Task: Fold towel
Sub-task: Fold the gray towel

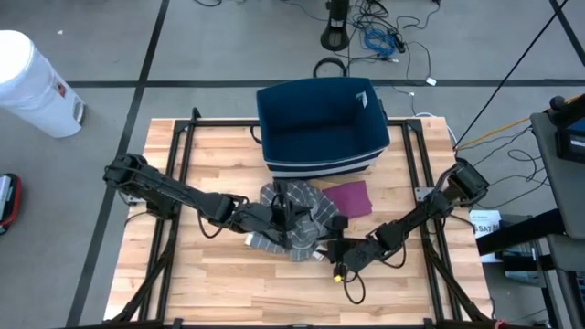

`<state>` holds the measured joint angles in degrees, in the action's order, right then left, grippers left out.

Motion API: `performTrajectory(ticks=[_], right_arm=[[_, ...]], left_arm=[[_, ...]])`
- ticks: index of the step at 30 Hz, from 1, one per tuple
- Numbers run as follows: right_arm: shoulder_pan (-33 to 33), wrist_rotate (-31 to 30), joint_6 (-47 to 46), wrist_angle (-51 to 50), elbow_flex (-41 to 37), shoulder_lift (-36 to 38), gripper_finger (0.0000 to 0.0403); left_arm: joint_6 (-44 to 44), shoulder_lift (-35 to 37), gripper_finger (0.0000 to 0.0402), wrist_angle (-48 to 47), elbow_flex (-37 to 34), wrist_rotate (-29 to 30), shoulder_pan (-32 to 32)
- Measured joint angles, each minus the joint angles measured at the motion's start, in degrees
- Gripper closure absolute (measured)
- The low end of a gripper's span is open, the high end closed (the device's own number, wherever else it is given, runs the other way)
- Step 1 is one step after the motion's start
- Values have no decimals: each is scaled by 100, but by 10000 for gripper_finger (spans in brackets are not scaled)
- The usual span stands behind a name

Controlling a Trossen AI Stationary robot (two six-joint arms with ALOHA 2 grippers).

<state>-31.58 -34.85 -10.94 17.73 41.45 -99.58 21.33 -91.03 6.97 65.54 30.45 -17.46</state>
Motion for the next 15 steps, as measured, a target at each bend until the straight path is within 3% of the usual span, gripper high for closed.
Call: performTrajectory(ticks=[15], right_arm=[[-3, -246, -157, -147, 0, 38, 250]], left_arm=[[-91, 66, 401, -473, 2, -244, -19]])
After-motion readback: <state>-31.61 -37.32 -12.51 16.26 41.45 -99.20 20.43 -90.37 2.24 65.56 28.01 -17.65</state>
